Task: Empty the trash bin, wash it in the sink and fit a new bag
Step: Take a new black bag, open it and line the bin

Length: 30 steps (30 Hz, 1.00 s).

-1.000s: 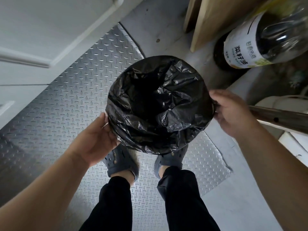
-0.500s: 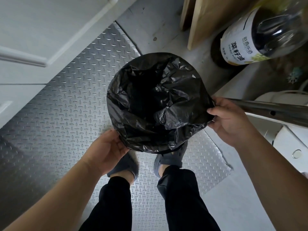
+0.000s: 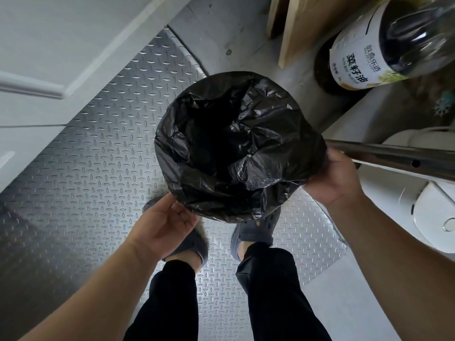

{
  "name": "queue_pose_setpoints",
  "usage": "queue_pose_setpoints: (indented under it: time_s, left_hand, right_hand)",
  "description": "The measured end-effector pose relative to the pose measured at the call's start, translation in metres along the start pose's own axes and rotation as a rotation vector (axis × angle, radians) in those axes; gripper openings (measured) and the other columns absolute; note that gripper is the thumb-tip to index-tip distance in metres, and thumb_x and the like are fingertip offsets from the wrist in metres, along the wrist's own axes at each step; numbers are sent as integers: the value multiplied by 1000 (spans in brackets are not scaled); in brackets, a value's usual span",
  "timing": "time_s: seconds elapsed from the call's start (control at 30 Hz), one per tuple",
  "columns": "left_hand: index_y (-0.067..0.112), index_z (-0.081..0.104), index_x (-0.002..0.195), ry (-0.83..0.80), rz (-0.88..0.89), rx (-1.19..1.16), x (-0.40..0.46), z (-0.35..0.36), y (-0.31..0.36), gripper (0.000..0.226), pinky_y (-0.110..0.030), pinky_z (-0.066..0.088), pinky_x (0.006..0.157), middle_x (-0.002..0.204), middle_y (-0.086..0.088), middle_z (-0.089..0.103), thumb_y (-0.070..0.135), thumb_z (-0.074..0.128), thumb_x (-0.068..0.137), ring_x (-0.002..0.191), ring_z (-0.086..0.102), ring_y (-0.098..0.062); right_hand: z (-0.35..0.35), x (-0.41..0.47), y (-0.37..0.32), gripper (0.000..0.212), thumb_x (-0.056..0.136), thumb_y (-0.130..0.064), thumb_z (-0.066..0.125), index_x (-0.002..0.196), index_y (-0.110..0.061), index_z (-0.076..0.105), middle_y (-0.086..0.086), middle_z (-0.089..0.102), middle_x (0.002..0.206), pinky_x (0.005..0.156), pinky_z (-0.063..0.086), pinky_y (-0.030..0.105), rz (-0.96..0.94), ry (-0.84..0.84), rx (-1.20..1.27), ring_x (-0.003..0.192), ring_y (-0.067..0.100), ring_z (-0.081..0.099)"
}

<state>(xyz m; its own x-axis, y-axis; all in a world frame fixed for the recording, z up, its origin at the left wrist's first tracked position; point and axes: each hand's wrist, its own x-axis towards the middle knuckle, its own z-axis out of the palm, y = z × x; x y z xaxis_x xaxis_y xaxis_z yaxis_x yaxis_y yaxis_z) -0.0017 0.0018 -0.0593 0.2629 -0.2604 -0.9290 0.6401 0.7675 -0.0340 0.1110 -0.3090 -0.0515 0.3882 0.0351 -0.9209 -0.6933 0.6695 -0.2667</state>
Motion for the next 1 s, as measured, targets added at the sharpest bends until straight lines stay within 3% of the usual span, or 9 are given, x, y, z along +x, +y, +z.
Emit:
queue_pose_setpoints:
  time_s: [0.1, 0.23, 0.37, 0.43, 0.57, 0.67, 0.8, 0.9, 1.0]
  left_hand:
    - [12, 63, 92, -66, -6, -71, 5, 5, 0, 13, -33, 54, 85, 86, -1, 51, 19, 52, 96, 81, 59, -16]
    - [12, 65, 105, -169, -6, -150, 10, 13, 1, 26, -47, 30, 113, 122, -11, 61, 24, 48, 88, 120, 53, -31]
    - [16, 58, 107, -181, -61, -175, 4, 8, -5, 35, -55, 35, 107, 136, -10, 53, 16, 46, 74, 131, 50, -34]
    - [20, 57, 112, -126, -118, -32, 0, 3, -11, 41, -59, 28, 113, 140, -7, 50, 12, 47, 73, 140, 44, -29]
    - [23, 71, 89, -97, -148, 258, -5, 7, -20, 24, -43, 39, 103, 100, 3, 71, 13, 69, 68, 97, 64, -16]
    - [24, 72, 87, -17, -141, 383, -3, 14, -25, 29, -31, 40, 78, 87, 6, 69, 19, 81, 59, 80, 57, -13]
    - [21, 72, 97, 69, -173, 476, 2, 20, -32, 21, -25, 37, 66, 91, 5, 70, 7, 73, 81, 75, 53, -11]
    - [20, 71, 91, 124, -192, 453, 5, 23, -34, 20, -23, 37, 59, 85, 5, 71, 5, 73, 79, 71, 57, -10]
    - [20, 73, 89, 148, -187, 453, 7, 24, -39, 17, -20, 39, 53, 85, 4, 74, 4, 70, 86, 64, 62, -7]
  right_hand:
    - [5, 11, 8, 43, 89, -25, 55, 130, -13, 63, 14, 66, 131, 88, 57, 52, 33, -73, 12, 116, 35, 66]
    - [6, 22, 17, 49, 100, -34, 51, 146, -17, 49, 12, 57, 142, 103, 48, 53, 57, -144, -10, 128, 36, 57]
    - [-19, 5, 24, 47, 94, -45, 58, 135, -21, 58, 8, 56, 144, 111, 37, 48, 117, -190, 82, 133, 30, 52]
    - [-34, -7, 31, 33, 89, -34, 62, 118, -19, 63, 7, 64, 124, 98, 43, 41, 153, -152, 56, 114, 27, 62]
    - [-45, -22, 48, 13, 73, -10, 61, 85, -17, 60, 1, 59, 73, 74, 47, 33, 232, -63, -60, 73, 19, 59]
    - [-41, -27, 55, 18, 71, -5, 62, 86, -14, 64, 3, 59, 77, 62, 41, 26, 291, -75, -167, 68, 16, 55]
    - [-32, -26, 57, 16, 69, -1, 70, 79, -13, 65, 1, 56, 73, 51, 24, 21, 312, -184, -348, 57, 9, 42]
    - [-30, -24, 58, 18, 83, 3, 60, 79, -14, 60, 1, 54, 72, 45, 20, 19, 313, -85, -588, 49, 7, 35]
    - [-27, -25, 60, 15, 71, -8, 69, 78, -14, 57, 0, 51, 64, 44, 19, 19, 249, 15, -782, 45, 9, 33]
